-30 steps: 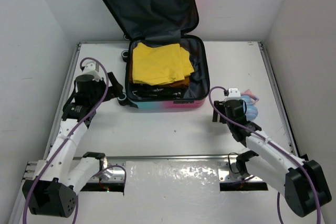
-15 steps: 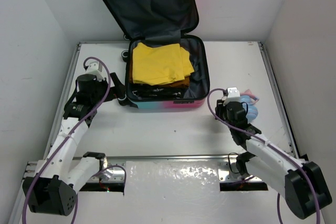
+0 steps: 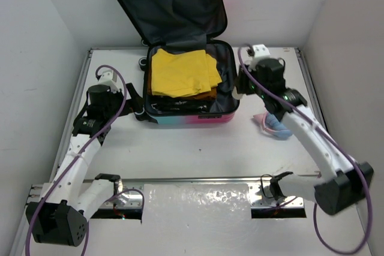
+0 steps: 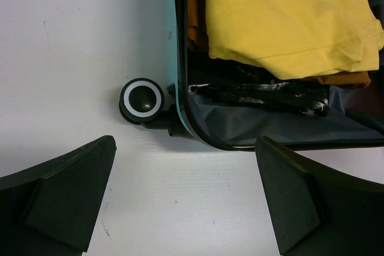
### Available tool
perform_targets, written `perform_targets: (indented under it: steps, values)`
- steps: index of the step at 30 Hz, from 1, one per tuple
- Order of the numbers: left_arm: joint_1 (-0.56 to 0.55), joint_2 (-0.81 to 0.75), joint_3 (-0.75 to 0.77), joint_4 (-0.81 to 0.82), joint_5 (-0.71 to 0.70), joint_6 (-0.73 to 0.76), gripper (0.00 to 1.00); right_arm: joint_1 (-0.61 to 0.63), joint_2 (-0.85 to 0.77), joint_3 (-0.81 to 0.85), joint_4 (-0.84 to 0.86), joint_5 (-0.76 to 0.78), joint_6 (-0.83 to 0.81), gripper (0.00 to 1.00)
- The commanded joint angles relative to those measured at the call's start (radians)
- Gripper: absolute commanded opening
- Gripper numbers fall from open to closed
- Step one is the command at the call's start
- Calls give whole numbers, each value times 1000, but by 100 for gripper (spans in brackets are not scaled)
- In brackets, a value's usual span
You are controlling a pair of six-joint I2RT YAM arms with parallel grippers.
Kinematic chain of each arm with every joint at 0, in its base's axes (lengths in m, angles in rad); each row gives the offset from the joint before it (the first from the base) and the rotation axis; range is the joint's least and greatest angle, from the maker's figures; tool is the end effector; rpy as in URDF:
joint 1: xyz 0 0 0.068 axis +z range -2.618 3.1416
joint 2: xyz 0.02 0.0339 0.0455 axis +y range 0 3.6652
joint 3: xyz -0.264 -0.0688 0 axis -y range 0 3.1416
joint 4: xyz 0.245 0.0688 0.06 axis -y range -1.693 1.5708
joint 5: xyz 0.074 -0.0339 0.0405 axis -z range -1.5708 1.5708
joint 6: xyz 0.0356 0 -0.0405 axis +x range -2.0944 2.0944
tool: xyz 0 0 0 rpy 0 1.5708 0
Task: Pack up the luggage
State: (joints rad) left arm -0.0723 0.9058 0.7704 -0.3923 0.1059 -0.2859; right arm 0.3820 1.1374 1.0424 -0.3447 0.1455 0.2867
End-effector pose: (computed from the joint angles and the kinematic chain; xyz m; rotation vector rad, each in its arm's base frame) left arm 0.2017 -0.0184 0.2925 -0.1611 2.1059 -0.3262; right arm 0.2409 0.0912 0.3431 -0.0029 2.0167 0.2809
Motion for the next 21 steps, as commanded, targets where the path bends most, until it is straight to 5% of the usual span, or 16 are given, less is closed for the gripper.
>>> perform_targets:
  steps: [1, 14, 16, 18, 21]
  values:
    - [-7, -10, 6, 36, -14, 21, 100, 1, 188, 183, -37, -119, -30, 0]
    - [-7, 11, 6, 29, -5, 28, 100, -25, 931, 758, -275, -77, -80, 0]
    - [-9, 16, 6, 29, 0, 30, 100, -29, 1003, 890, -310, -51, -84, 17]
    - [-9, 24, 6, 29, 5, 31, 100, -32, 1065, 976, -376, -23, -77, 60]
    - [-9, 30, 4, 29, 15, 33, 100, -37, 1118, 1088, -410, 20, -70, 91]
